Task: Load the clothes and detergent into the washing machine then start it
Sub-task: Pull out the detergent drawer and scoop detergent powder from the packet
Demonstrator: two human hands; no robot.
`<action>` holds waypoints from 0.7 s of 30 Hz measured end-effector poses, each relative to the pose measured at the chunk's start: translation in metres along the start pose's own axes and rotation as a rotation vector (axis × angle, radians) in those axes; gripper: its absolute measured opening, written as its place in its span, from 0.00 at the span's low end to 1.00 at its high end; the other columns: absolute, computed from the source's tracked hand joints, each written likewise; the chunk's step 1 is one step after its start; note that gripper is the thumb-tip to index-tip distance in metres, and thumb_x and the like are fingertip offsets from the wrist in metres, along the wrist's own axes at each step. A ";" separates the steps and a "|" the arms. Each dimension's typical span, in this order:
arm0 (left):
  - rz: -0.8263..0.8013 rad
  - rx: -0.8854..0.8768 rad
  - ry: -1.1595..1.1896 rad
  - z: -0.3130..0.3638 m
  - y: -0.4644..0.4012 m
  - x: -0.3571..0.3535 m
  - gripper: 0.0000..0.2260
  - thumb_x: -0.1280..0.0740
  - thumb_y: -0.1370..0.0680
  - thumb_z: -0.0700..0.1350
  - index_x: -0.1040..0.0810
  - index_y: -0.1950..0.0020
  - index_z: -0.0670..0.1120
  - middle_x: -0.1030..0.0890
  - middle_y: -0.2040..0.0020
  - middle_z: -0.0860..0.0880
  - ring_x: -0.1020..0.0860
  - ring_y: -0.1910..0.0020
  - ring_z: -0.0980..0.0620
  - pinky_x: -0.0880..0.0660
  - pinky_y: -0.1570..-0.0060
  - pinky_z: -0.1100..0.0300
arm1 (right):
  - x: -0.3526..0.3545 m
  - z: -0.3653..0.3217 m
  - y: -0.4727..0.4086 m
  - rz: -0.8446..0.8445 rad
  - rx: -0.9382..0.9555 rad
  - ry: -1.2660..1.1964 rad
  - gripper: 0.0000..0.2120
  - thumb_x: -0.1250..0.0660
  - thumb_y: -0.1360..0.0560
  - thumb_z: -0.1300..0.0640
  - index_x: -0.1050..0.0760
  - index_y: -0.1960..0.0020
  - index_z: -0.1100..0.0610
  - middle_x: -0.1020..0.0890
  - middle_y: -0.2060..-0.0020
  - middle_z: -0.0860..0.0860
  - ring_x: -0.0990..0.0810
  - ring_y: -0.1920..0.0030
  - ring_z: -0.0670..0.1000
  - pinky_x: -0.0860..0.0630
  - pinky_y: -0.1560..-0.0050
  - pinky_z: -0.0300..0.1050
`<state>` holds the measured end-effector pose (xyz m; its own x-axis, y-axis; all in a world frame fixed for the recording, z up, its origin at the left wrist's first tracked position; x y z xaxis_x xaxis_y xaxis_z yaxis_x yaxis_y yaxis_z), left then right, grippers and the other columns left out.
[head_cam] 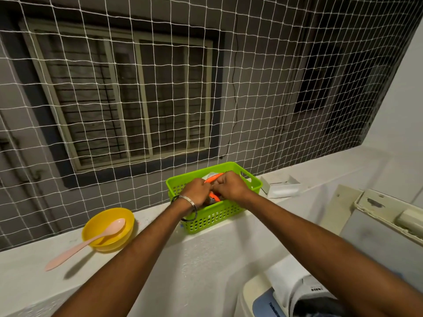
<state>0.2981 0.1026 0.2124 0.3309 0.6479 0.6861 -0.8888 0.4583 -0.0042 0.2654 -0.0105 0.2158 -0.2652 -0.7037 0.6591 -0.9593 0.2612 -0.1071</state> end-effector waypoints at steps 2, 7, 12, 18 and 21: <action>0.000 -0.010 -0.001 0.003 0.001 0.001 0.13 0.43 0.19 0.44 0.23 0.56 0.40 0.20 0.48 0.33 0.23 0.48 0.35 0.36 0.61 0.56 | 0.005 0.002 0.002 0.015 -0.048 -0.107 0.12 0.29 0.30 0.63 0.21 0.72 0.59 0.18 0.69 0.63 0.24 0.70 0.52 0.26 0.64 0.47; 0.005 0.026 -0.051 0.005 0.002 0.003 0.18 0.46 0.18 0.45 0.22 0.43 0.35 0.21 0.42 0.35 0.23 0.42 0.38 0.28 0.47 0.55 | 0.015 -0.001 0.011 -0.037 -0.148 -0.384 0.12 0.36 0.26 0.69 0.20 0.66 0.61 0.18 0.75 0.52 0.22 0.78 0.45 0.23 0.75 0.37; 0.037 -0.003 -0.046 0.009 0.004 0.004 0.18 0.46 0.18 0.44 0.22 0.47 0.32 0.23 0.42 0.31 0.25 0.43 0.36 0.30 0.51 0.50 | 0.033 0.008 0.015 0.016 -0.211 -0.395 0.08 0.34 0.26 0.68 0.21 0.56 0.74 0.19 0.77 0.52 0.24 0.80 0.45 0.29 0.79 0.34; 0.045 0.009 -0.025 0.008 0.007 0.005 0.18 0.48 0.17 0.43 0.23 0.44 0.32 0.23 0.41 0.31 0.25 0.42 0.35 0.29 0.48 0.51 | 0.050 0.024 0.025 0.001 -0.293 -0.552 0.09 0.39 0.24 0.69 0.23 0.60 0.65 0.17 0.74 0.54 0.21 0.78 0.45 0.29 0.79 0.32; 0.058 0.010 -0.001 0.005 0.006 0.006 0.19 0.47 0.18 0.45 0.22 0.49 0.32 0.22 0.44 0.31 0.23 0.46 0.35 0.28 0.52 0.50 | 0.063 0.032 0.032 0.007 -0.295 -0.601 0.10 0.39 0.22 0.67 0.22 0.59 0.66 0.16 0.73 0.54 0.21 0.78 0.44 0.28 0.78 0.32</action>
<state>0.2929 0.1058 0.2201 0.2785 0.6723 0.6859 -0.9095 0.4140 -0.0365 0.2153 -0.0678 0.2297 -0.3609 -0.9247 0.1208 -0.9135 0.3767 0.1540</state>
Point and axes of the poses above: each hand's wrist, its own y-axis away from the middle knuckle, its own x-axis out of the back of the hand, z = x × y, the point moved 8 cm from there along -y, towards the middle knuckle
